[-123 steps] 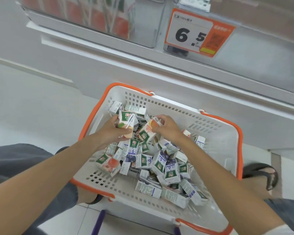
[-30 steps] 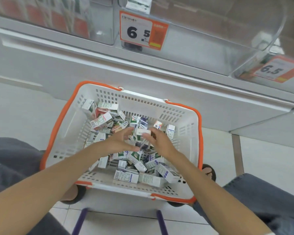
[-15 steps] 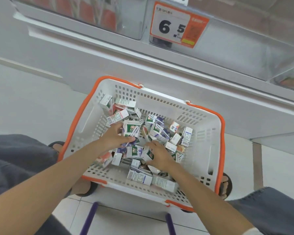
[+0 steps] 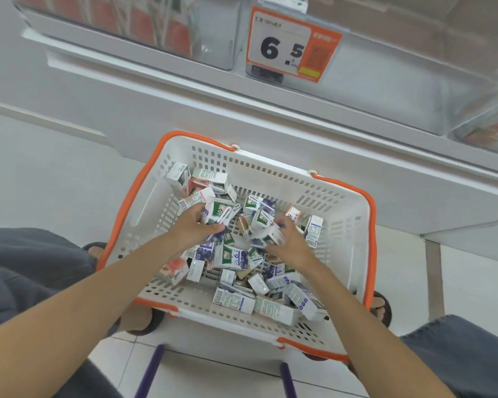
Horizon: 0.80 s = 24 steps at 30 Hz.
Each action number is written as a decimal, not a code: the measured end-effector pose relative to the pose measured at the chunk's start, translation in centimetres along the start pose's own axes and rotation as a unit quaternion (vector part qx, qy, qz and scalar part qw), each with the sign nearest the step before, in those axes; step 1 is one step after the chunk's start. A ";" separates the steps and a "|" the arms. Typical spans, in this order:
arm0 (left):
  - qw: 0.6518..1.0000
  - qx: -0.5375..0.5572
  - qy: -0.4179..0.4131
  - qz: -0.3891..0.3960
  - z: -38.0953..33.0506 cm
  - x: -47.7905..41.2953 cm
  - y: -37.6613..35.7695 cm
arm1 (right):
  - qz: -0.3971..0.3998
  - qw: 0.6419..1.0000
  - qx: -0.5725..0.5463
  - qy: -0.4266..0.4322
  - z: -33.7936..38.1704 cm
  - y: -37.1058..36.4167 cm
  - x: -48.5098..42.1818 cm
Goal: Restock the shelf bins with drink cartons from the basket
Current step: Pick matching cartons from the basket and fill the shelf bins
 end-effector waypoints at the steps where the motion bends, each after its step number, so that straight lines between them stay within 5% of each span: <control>1: 1.000 0.001 -0.005 0.010 -0.6 0.2 -0.1 | -0.009 0.999 -0.036 -0.001 1.5 1.2 -0.2; 8: 0.993 0.052 -0.048 0.092 -7.9 5.2 -1.5 | 0.084 0.988 -0.077 0.107 15.6 7.5 1.5; 12: 0.980 0.023 -0.108 0.164 -12.3 10.3 -3.8 | 0.029 0.980 -0.089 0.176 21.8 9.8 3.6; 16: 0.971 0.012 -0.207 0.124 -17.6 13.4 -4.4 | -0.044 0.971 -0.004 0.235 26.7 12.5 5.0; 21: 0.928 -0.034 -0.351 0.120 -25.8 17.7 -4.5 | -0.004 0.960 -0.120 0.254 31.0 15.6 5.5; 24: 0.871 -0.197 -0.447 -0.050 -30.6 19.2 -2.8 | -0.102 0.942 -0.120 0.295 33.0 19.4 5.0</control>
Point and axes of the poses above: each hand's wrist, its own x-axis away from the middle knuckle, its own y-axis out of the back of the hand, z = x × y, the point moved 6 cm from there along -x, towards the middle knuckle, and after that the axes turned 10 degrees about y, right-handed, at the moved point
